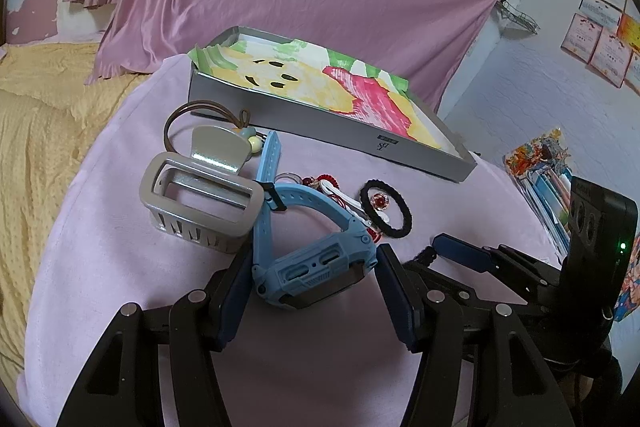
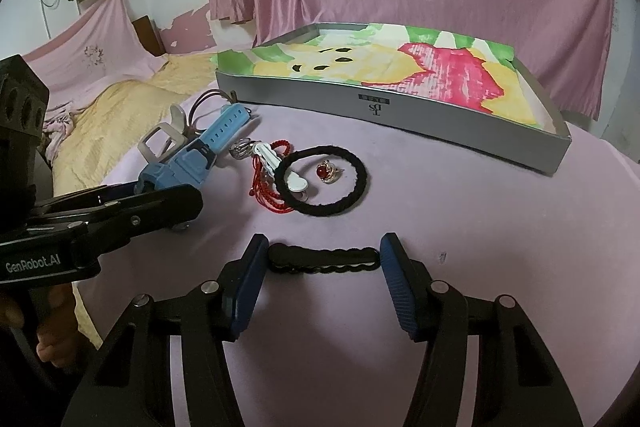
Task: Organize jewelry
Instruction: 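Carry the smartwatch into the tray with the left gripper while the right carries the black strap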
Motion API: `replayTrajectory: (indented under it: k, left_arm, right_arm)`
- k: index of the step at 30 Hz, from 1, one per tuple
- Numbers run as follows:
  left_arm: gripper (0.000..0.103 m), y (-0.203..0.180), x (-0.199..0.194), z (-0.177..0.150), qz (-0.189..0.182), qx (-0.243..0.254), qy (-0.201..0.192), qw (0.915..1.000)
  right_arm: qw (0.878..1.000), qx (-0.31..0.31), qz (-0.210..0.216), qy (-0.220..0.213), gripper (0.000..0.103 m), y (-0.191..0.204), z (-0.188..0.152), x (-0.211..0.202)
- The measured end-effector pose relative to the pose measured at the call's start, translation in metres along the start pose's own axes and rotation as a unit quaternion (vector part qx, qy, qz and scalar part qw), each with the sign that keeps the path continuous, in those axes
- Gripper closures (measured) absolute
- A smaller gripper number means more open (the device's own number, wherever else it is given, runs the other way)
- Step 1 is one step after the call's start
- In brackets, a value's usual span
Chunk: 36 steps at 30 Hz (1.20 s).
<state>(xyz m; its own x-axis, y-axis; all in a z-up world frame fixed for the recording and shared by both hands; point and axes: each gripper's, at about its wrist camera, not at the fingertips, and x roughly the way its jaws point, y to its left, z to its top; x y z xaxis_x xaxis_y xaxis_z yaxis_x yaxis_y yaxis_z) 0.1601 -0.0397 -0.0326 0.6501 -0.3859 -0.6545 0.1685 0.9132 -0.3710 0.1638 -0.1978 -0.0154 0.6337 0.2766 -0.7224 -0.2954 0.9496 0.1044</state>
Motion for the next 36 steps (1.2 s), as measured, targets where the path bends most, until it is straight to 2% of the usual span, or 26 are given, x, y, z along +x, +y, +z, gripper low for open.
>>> replayTrajectory:
  k: [4, 11, 20, 26, 32, 36]
  left_arm:
    - [0.045, -0.002, -0.001, -0.002, -0.006, 0.004, 0.001, 1.0000]
    - [0.046, -0.010, -0.004, -0.008, -0.040, 0.015, 0.000, 0.9991]
    - [0.046, -0.027, -0.010, 0.001, -0.066, 0.037, -0.027, 0.9967]
    - [0.046, -0.033, -0.009, 0.029, -0.066, 0.037, -0.047, 0.9960]
    - [0.046, -0.018, -0.005, 0.070, -0.063, 0.009, -0.063, 0.9959]
    - [0.046, -0.007, -0.001, 0.099, -0.053, 0.011, -0.083, 0.9951]
  right_arm:
    - [1.000, 0.009, 0.007, -0.005, 0.051, -0.004, -0.003, -0.003]
    - [0.999, 0.022, -0.002, -0.024, 0.051, -0.015, -0.013, -0.016]
    - [0.997, 0.040, -0.022, -0.063, 0.051, -0.039, -0.007, -0.036]
    - [0.995, 0.034, -0.022, -0.091, 0.051, -0.046, 0.021, -0.035]
    - [0.993, 0.048, -0.017, -0.109, 0.051, -0.054, 0.060, -0.019]
    - [0.993, 0.049, -0.016, -0.108, 0.051, -0.053, 0.087, 0.002]
